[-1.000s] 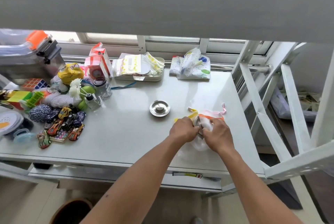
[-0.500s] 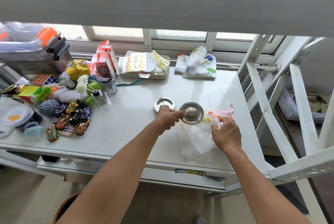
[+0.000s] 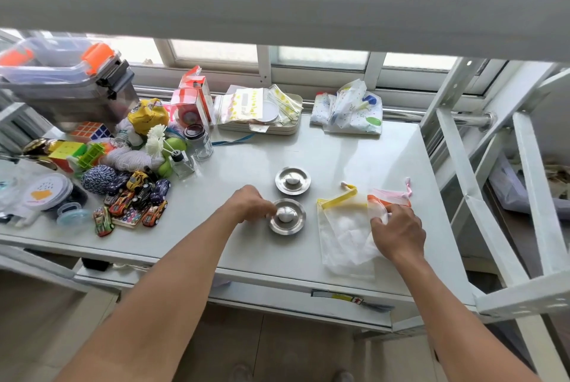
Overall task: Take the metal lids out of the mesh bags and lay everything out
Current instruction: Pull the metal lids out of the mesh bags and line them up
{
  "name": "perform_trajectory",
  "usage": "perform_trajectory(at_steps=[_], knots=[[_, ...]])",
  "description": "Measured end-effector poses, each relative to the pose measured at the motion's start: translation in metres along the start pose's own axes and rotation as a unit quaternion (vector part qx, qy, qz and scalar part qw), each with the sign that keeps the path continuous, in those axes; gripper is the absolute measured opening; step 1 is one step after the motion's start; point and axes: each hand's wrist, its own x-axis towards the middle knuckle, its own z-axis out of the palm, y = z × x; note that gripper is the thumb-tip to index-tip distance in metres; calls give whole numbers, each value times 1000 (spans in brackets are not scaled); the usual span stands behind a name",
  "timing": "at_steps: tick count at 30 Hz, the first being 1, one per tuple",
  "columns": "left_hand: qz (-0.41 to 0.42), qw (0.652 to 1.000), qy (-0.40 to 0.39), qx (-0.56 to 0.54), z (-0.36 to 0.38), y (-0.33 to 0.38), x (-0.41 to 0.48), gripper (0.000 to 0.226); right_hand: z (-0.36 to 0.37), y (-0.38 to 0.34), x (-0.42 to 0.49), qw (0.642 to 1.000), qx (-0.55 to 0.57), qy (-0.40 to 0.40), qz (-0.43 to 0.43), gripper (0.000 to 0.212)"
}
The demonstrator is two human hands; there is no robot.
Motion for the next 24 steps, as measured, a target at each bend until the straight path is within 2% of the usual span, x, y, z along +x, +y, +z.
perform_trajectory(at_steps=[4,6,10,16,19,22,24], knots=[[28,985,133,111,8,28,5,61,1,0,0,1000,1,3,5,37],[61,971,171,154,20,45,9,72,2,-1,0,1000,0,6,6,39],[74,960,180,202,42,69,20,85,3,-2,1,1000,-13,2,10,40],[63,957,217,181,44,75,36,84,3,-1,1,1000,-25,4,8,39],[62,957,211,191,36,73,33,97,4,-1,2,1000,-30,4,6,40],[25,958,211,192,35,71,17,109,4,-2,4,1000,-29,3,12,40],[-1,948,199,247,40,69,-1,117,5,-3,5,999,-30,4,13,41]])
